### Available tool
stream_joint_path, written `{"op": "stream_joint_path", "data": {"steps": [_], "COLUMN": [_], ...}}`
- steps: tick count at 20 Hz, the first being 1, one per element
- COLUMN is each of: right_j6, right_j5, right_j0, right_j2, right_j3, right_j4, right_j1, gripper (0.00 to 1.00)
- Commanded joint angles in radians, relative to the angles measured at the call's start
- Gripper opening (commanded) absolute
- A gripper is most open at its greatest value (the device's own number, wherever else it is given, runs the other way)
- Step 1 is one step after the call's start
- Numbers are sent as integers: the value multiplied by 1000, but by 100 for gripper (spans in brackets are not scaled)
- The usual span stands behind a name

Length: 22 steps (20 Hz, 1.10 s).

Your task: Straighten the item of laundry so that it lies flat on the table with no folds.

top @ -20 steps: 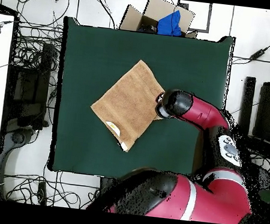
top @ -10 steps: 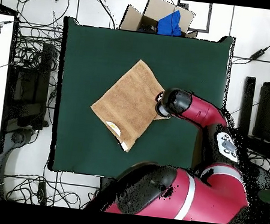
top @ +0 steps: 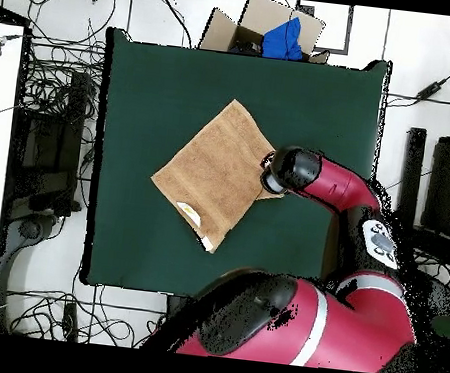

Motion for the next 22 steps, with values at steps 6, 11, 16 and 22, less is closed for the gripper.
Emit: {"op": "stream_joint_path", "data": {"steps": [6,11,16,22], "right_j6": [-55,-68,-57,-64], "right_j5": [-58,-30,-39,-49], "right_j0": [-26,-22,-9,-17], "right_j2": [52,49,36,54], "right_j3": [-9,-41,-98,-173], "right_j4": [-80,-86,-105,-121], "right_j1": [22,23,40,80], "gripper": [0,0,0,0]}}
